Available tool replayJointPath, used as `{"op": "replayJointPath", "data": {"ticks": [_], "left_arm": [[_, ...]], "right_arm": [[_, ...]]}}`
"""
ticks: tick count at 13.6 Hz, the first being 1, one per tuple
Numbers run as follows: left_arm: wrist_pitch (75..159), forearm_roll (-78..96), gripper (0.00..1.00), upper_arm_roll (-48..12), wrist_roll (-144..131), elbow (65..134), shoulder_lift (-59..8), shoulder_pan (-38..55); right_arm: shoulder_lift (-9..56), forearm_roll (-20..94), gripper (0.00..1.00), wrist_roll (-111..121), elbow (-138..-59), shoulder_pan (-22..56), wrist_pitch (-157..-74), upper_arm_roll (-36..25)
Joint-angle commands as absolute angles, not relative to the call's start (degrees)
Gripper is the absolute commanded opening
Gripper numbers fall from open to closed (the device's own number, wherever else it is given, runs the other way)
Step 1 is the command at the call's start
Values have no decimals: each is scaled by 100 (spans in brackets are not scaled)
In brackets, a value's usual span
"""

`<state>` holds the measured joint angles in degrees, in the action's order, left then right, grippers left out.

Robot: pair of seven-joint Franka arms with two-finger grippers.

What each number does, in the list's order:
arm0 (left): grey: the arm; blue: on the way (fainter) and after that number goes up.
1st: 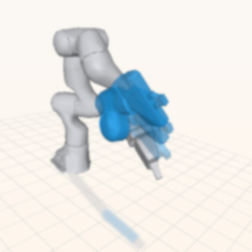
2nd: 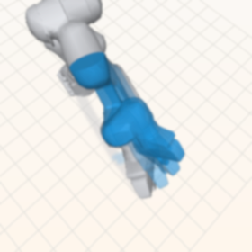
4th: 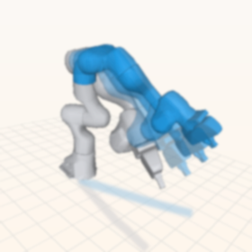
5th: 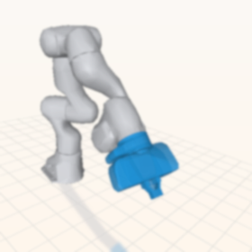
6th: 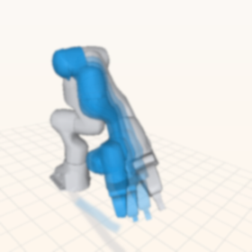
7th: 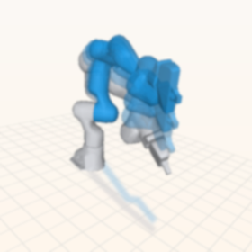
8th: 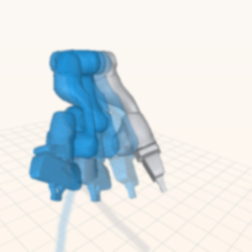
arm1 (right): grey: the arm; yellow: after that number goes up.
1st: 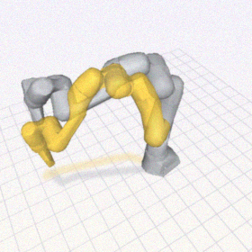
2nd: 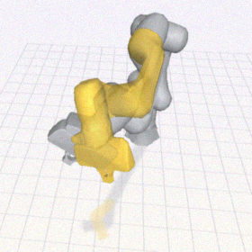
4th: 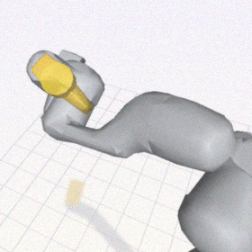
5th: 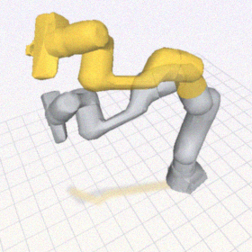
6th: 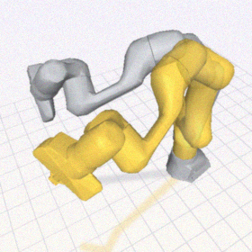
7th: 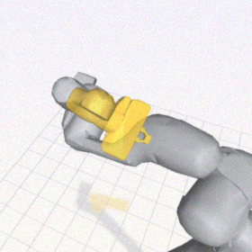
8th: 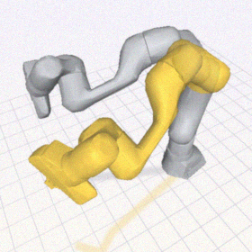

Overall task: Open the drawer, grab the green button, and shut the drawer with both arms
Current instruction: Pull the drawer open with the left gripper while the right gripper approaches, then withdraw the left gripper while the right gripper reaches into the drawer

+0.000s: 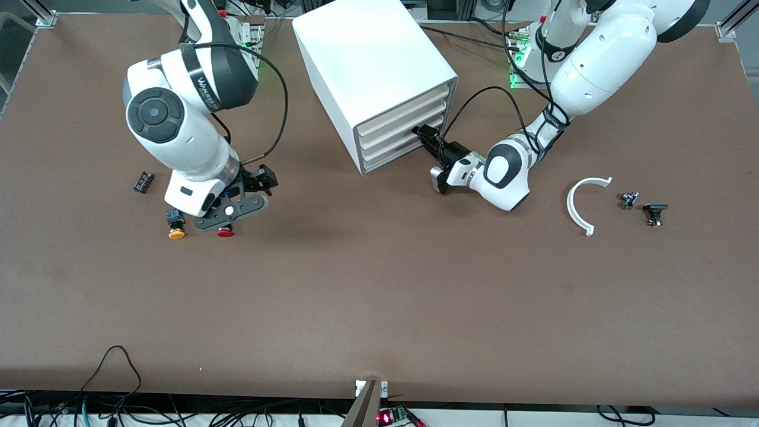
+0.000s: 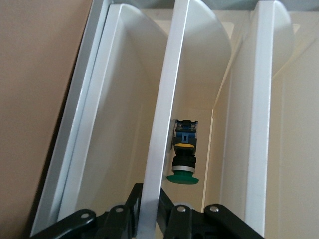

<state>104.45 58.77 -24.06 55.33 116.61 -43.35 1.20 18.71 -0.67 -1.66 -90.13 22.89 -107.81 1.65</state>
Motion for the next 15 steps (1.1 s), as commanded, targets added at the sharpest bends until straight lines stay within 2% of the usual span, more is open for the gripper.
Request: {"op": "replayJointPath", "data": {"ticks": [1, 4, 8, 11, 12, 15], "left_arm": [[10626, 5871, 0, -2128, 5651, 11637, -4219, -70], [10512, 5871, 0, -1680, 5651, 11321, -4201, -193], [10512, 5871, 0, -1179, 5625, 10733, -4201, -343], [10512, 5871, 0, -1002, 5573, 10494, -4201, -360], [10503, 5888, 99, -1011, 5668, 10529, -4192, -386], [10485, 5880, 100, -1002, 5669, 10547, -3895, -448]], "right_arm": [[2030, 9, 100, -88, -8588, 2294, -10749, 482], [2127, 35, 100, -18, -8482, 2294, -10767, 633], [2574, 633, 100, 641, -7903, 2407, -10837, 721], [2864, 624, 100, 949, -7551, 2715, -10889, 721], [2978, 624, 100, 1080, -7411, 2768, -10898, 816], [3321, 606, 100, 1615, -7093, 2865, -11178, 1168]]}}
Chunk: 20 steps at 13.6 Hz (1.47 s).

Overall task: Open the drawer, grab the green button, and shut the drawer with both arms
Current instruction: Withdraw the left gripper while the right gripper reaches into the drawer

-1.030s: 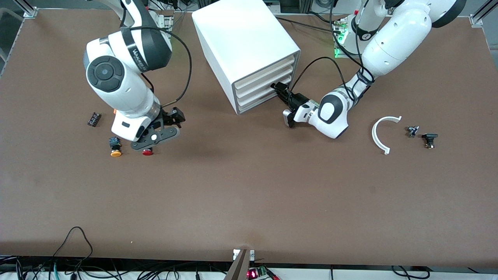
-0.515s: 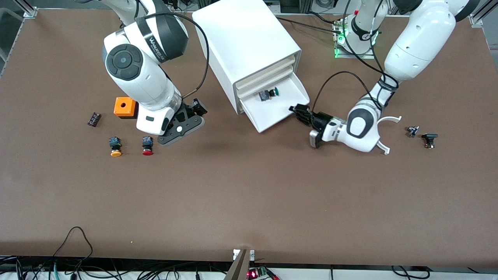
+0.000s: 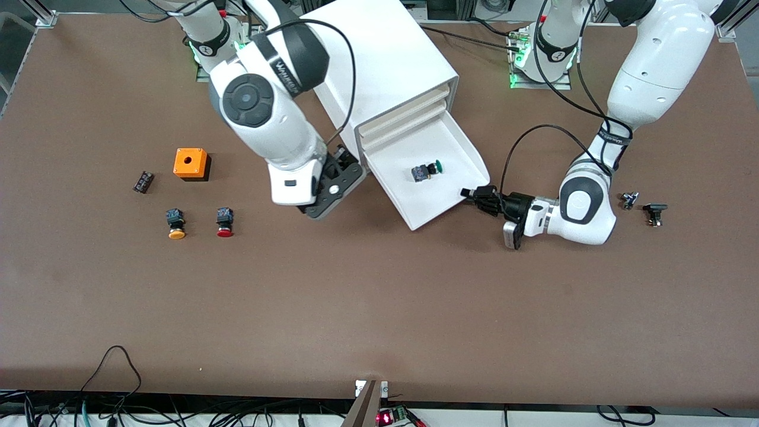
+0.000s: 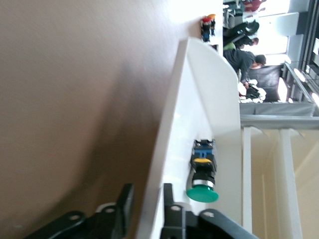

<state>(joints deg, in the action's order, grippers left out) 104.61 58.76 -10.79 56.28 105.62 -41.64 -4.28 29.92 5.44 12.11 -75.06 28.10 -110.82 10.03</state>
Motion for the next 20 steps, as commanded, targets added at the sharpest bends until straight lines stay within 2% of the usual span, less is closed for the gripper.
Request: {"op": "replayJointPath", "data": {"ticks": [1, 4, 8, 10, 13, 14, 17, 20], "left_arm": [[10520, 5836, 100, -1002, 5660, 10547, -3711, -500], [10843, 5005, 100, -967, 5590, 10538, -2825, -623], [12179, 4211, 100, -958, 5590, 10714, -1409, -1000], [12243, 4193, 100, -923, 5581, 10933, -865, -1151], [12034, 2441, 100, -853, 4813, 11004, 6, -1143], [11615, 1973, 100, -826, 4051, 10934, 191, -1134], [10962, 540, 100, -669, 2325, 10697, 369, -880], [10365, -165, 100, -642, 945, 10372, 396, -730]], "right_arm": [[3357, 598, 100, 1748, -7093, 2926, -11284, 1204], [3515, 597, 100, 2274, -7093, 3014, -11329, 1204], [3568, 563, 100, 2812, -7093, 3391, -11329, 1213], [3682, 519, 100, 2900, -7093, 3576, -11538, 1204], [3928, 221, 100, 3207, -7093, 3796, -11969, 1195], [3998, 98, 100, 3295, -7093, 3875, -12040, 1178], [4192, -236, 100, 3742, -7093, 4051, -12129, 1116], [4228, -701, 100, 4016, -7093, 4253, -12077, 1116]]}}
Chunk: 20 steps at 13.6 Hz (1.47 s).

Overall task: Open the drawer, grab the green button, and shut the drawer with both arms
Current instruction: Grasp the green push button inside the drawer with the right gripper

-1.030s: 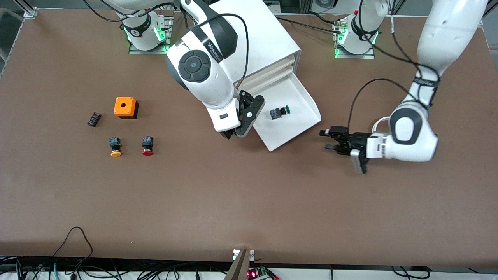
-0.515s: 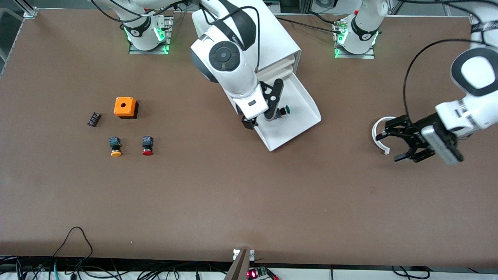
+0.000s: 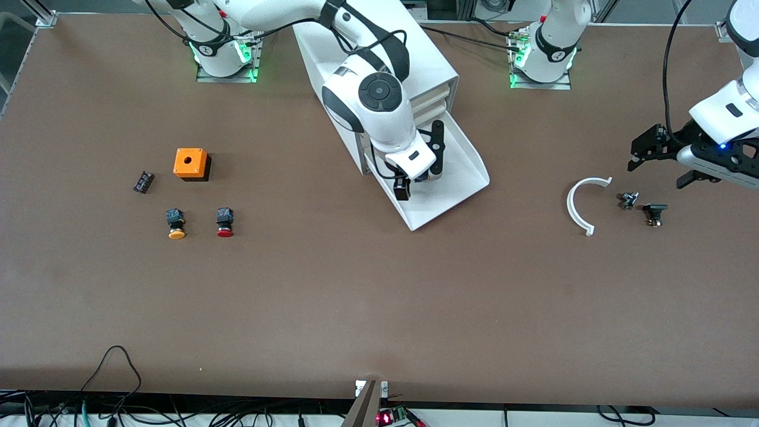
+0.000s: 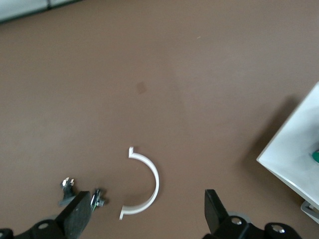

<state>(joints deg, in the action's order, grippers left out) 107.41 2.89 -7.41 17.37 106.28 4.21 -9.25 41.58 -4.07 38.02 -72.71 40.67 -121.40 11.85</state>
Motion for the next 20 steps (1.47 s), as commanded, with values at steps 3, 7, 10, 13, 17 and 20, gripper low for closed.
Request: {"op": "replayJointPath", "data": {"ticks": [3, 7, 10, 13, 17, 20], "left_arm": [[10248, -352, 100, -642, 563, 10345, 387, -668], [10248, -343, 100, -633, 562, 10310, 352, -668], [10248, -325, 100, -633, 562, 10310, 334, -668], [10283, -264, 100, -624, 562, 10310, 246, -677], [10301, -264, 100, -659, 624, 10292, 220, -659], [10283, -272, 100, -659, 650, 10196, 141, -659]], "right_arm": [[4332, -922, 100, 4192, -7102, 4394, -12059, 1116], [4605, -1011, 100, 4149, -7093, 4474, -12295, 1125], [4719, -827, 100, 4096, -7084, 4474, -12410, 1125], [4807, -817, 100, 3911, -7093, 4465, -12410, 1125], [4895, -791, 100, 3902, -7084, 4509, -12419, 1169], [4896, -791, 100, 3894, -7084, 4596, -12410, 1178]]}}
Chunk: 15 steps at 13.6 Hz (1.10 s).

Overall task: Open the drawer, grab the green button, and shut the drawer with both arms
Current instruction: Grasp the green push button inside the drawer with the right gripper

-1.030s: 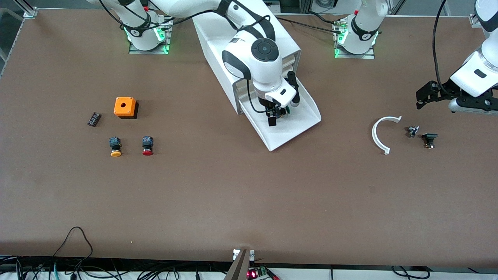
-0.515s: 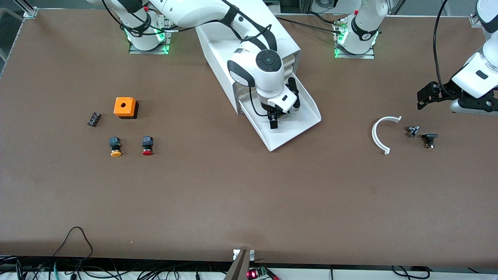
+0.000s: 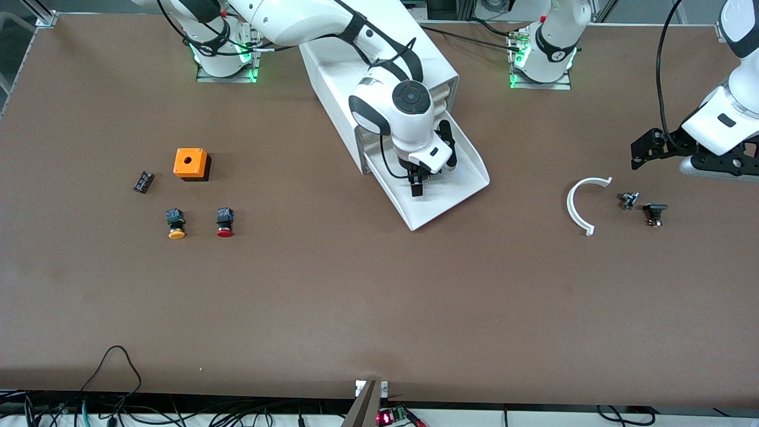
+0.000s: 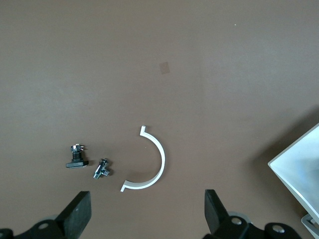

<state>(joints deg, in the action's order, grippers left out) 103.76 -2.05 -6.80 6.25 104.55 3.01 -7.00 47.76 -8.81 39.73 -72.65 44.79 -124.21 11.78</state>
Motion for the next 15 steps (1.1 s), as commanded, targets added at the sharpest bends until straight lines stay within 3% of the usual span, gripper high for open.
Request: {"op": "replayJointPath", "data": {"ticks": [1, 7, 9, 15], "left_arm": [[10266, -264, 100, -659, 642, 10091, 88, -659], [10230, -264, 100, -642, 624, 10037, 70, -659], [10230, -264, 100, -633, 624, 10037, 70, -659], [10230, -264, 100, -633, 633, 10028, 70, -659]], "right_arm": [[4896, -791, 100, 3894, -7084, 4597, -12401, 1186], [4975, -817, 97, 3885, -7084, 4632, -12401, 1222], [4992, -817, 83, 3876, -7049, 4632, -12410, 1230], [5054, -861, 55, 3928, -6961, 4632, -12410, 1283]]}}
